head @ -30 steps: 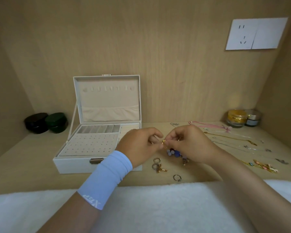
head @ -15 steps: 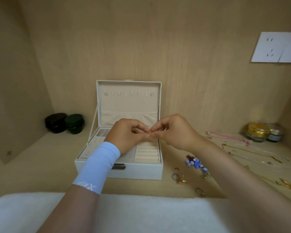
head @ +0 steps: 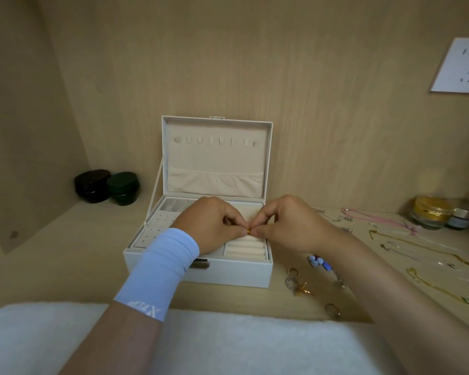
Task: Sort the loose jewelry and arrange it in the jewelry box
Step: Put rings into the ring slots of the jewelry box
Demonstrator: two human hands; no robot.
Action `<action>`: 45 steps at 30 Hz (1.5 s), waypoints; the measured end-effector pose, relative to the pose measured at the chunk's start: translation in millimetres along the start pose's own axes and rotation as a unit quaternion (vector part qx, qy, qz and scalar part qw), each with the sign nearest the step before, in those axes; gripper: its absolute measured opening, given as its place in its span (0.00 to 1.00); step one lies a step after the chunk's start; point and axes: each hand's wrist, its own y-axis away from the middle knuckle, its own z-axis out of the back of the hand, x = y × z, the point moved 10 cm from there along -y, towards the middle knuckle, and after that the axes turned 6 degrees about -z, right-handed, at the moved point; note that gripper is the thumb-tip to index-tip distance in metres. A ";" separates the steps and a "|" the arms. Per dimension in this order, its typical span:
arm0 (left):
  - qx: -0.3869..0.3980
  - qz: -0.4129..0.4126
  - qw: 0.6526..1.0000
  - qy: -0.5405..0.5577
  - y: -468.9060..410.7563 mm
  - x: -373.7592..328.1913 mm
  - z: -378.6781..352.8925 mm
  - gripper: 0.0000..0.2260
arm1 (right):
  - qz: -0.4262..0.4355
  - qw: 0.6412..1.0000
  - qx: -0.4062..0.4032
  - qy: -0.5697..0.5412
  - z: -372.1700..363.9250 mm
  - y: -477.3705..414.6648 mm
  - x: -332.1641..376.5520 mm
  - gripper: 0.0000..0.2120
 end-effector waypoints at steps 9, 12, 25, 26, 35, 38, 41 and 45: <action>0.001 -0.022 0.996 -0.086 0.9 -9.8 -3.0 0.04 | -0.117 0.959 0.184 0.183 18.7 37.1 -16.4 0.16; -0.037 -0.052 0.993 -0.095 1.6 -22.0 -1.6 0.05 | -0.159 0.918 0.262 0.251 4.1 57.6 -26.4 0.23; -0.020 -0.103 0.993 0.051 5.9 -54.1 -32.4 0.10 | -0.128 0.952 0.271 0.060 15.6 50.9 -29.4 0.06; -0.023 -0.097 0.993 0.070 4.8 -53.8 -31.5 0.11 | -0.117 0.959 0.260 0.001 24.2 48.5 -26.6 0.04; -0.087 -0.047 0.957 0.272 -0.4 -42.3 -16.7 0.10 | -0.081 0.932 0.170 -0.309 35.4 25.8 -23.0 0.07; -0.124 -0.012 0.944 0.305 -2.6 -29.3 -8.2 0.08 | -0.060 0.930 0.122 -0.341 37.4 19.6 -17.4 0.08; -0.139 0.004 0.940 0.310 -11.0 -22.7 4.3 0.07 | -0.030 0.936 0.065 -0.345 40.4 14.0 -10.2 0.08; -0.122 0.004 0.957 0.264 -27.7 -20.8 19.6 0.07 | 0.010 0.948 -0.034 -0.316 52.2 1.6 -3.1 0.05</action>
